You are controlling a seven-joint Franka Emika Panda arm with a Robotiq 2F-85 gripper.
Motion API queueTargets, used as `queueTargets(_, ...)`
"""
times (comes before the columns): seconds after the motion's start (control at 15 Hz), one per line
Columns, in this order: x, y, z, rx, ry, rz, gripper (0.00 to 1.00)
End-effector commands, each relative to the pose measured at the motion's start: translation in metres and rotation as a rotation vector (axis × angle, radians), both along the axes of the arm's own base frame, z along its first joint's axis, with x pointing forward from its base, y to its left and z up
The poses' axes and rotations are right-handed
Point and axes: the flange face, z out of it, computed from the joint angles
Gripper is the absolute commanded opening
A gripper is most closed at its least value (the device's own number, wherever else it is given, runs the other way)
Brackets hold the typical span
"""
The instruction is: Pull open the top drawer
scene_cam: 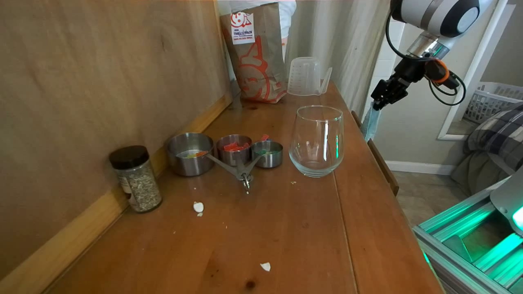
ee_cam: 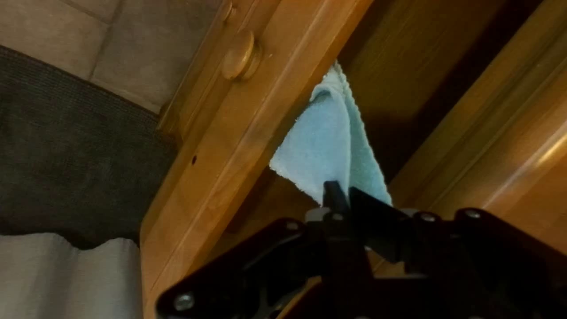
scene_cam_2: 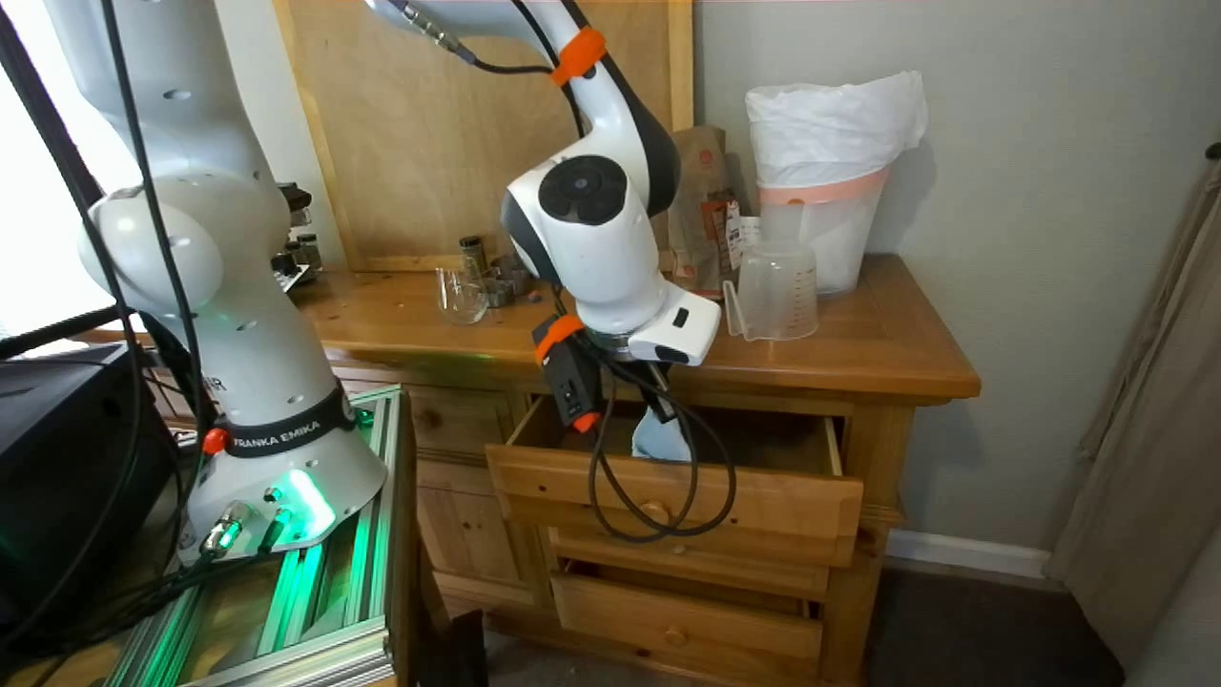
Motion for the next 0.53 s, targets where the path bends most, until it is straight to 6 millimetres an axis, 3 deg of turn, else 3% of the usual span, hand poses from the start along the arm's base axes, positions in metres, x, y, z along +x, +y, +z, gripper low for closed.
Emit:
queueTargets(0.0,0.005,0.016,0.012,0.037,0.003,0.018,0.05)
queueTargets(0.27,0.01,0.027,0.036,0.035,-0.024,-0.015,0.05)
queueTargets(0.47,0.015,0.017,0.053,0.033,-0.035,-0.09,0.05)
